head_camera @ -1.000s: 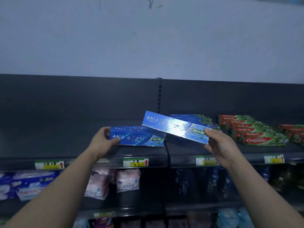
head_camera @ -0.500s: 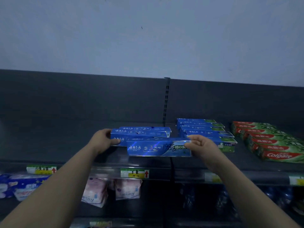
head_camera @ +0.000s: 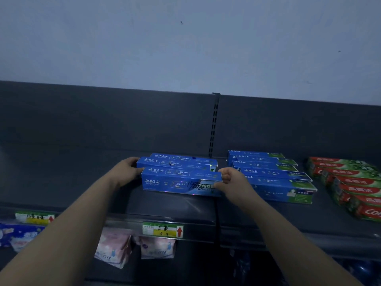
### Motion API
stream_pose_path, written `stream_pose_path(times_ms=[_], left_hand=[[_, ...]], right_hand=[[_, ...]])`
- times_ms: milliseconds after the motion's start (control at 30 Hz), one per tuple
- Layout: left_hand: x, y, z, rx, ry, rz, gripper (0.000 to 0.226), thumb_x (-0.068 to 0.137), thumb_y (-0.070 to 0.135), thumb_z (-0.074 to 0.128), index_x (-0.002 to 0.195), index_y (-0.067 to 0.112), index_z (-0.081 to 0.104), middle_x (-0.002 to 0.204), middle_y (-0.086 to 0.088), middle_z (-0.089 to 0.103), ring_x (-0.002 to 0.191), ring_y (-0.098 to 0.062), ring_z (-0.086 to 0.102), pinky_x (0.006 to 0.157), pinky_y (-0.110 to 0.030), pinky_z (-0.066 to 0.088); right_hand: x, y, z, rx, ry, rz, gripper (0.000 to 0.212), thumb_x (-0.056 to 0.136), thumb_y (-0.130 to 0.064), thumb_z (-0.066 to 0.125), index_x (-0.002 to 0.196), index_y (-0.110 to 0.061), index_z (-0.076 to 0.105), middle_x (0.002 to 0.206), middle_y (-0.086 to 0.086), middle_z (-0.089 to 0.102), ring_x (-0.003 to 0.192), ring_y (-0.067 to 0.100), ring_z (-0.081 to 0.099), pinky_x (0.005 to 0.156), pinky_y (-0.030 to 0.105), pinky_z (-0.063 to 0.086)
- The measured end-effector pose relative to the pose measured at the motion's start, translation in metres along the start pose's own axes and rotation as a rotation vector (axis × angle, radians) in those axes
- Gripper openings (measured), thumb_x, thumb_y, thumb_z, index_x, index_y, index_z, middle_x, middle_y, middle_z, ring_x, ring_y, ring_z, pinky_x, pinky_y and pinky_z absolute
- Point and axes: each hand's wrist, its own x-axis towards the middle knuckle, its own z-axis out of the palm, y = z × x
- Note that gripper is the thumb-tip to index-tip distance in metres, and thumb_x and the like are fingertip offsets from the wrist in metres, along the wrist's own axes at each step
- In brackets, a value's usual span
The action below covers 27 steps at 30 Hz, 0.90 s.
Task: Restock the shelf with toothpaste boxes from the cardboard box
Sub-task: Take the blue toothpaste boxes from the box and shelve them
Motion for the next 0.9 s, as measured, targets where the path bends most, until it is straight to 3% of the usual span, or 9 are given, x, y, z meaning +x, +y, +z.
stream_pose_path(times_ms=[100, 267, 367, 467, 567, 667, 767, 900], left_hand=[[0.008, 0.0, -0.001, -0.019, -0.006, -0.018, 0.034, 0.091, 0.008, 0.063, 0.124, 0.008, 0.055, 0.114, -0.011, 0.066, 0.098, -0.026, 0.066, 0.081, -0.031, 0.053], [0.032, 0.002, -0.005, -0.002, -0.041, -0.004, 0.033, 0.095, 0.004, 0.054, 0.129, 0.007, 0.055, 0.115, -0.01, 0.066, 0.103, -0.026, 0.065, 0.092, -0.037, 0.051], [0.041, 0.004, -0.008, 0.021, -0.069, -0.01, 0.031, 0.097, 0.007, 0.051, 0.128, 0.008, 0.056, 0.113, -0.01, 0.067, 0.099, -0.026, 0.065, 0.087, -0.034, 0.053], [0.05, 0.006, -0.009, 0.087, -0.039, 0.009, 0.043, 0.097, 0.02, 0.053, 0.138, 0.008, 0.047, 0.133, -0.008, 0.058, 0.117, -0.027, 0.058, 0.103, -0.038, 0.044], [0.043, 0.014, -0.006, 0.213, 0.102, 0.099, 0.054, 0.097, 0.029, 0.051, 0.146, 0.009, 0.037, 0.145, -0.008, 0.046, 0.131, -0.024, 0.046, 0.107, -0.032, 0.033], [0.023, 0.02, -0.001, 0.205, 0.22, 0.262, 0.051, 0.096, 0.03, 0.053, 0.142, 0.012, 0.041, 0.144, -0.008, 0.047, 0.13, -0.022, 0.046, 0.107, -0.035, 0.034], [-0.008, 0.032, 0.01, 0.205, 0.238, 0.461, 0.043, 0.094, 0.025, 0.056, 0.136, 0.015, 0.049, 0.135, -0.001, 0.053, 0.125, -0.016, 0.048, 0.102, -0.028, 0.036], [-0.045, 0.048, 0.039, 0.218, 0.08, 0.64, 0.037, 0.095, 0.027, 0.055, 0.131, 0.018, 0.054, 0.127, 0.009, 0.055, 0.12, -0.005, 0.047, 0.099, -0.023, 0.035]], right_hand=[[0.009, -0.002, 0.005, -0.037, 0.03, 0.028, 0.017, 0.091, -0.007, 0.061, 0.106, -0.013, 0.053, 0.104, 0.008, 0.064, 0.101, 0.027, 0.062, 0.088, 0.042, 0.051], [0.022, -0.008, 0.014, -0.088, 0.069, 0.071, 0.019, 0.095, -0.009, 0.056, 0.11, -0.017, 0.048, 0.109, 0.002, 0.059, 0.095, 0.019, 0.057, 0.082, 0.034, 0.047], [0.029, -0.012, 0.017, -0.098, 0.099, 0.105, 0.027, 0.095, -0.007, 0.055, 0.12, -0.016, 0.047, 0.116, 0.002, 0.056, 0.096, 0.017, 0.054, 0.079, 0.029, 0.042], [0.032, -0.014, 0.019, -0.119, 0.124, 0.129, 0.043, 0.094, -0.008, 0.058, 0.134, -0.012, 0.042, 0.122, 0.002, 0.053, 0.099, 0.015, 0.051, 0.083, 0.028, 0.041], [0.028, -0.015, 0.022, -0.125, 0.151, 0.13, 0.062, 0.093, -0.012, 0.061, 0.147, -0.013, 0.03, 0.146, 0.004, 0.042, 0.121, 0.019, 0.048, 0.096, 0.029, 0.041], [0.016, -0.019, 0.023, -0.181, 0.217, 0.067, 0.069, 0.091, -0.019, 0.063, 0.15, -0.018, 0.027, 0.151, 0.001, 0.038, 0.134, 0.019, 0.04, 0.108, 0.037, 0.038], [-0.005, -0.029, 0.019, -0.291, 0.283, -0.04, 0.065, 0.092, -0.024, 0.061, 0.149, -0.022, 0.03, 0.149, -0.005, 0.039, 0.136, 0.014, 0.036, 0.105, 0.025, 0.03], [-0.042, -0.037, 0.007, -0.43, 0.365, -0.151, 0.056, 0.093, -0.025, 0.061, 0.145, -0.023, 0.039, 0.146, -0.012, 0.04, 0.136, 0.006, 0.034, 0.099, 0.008, 0.021]])
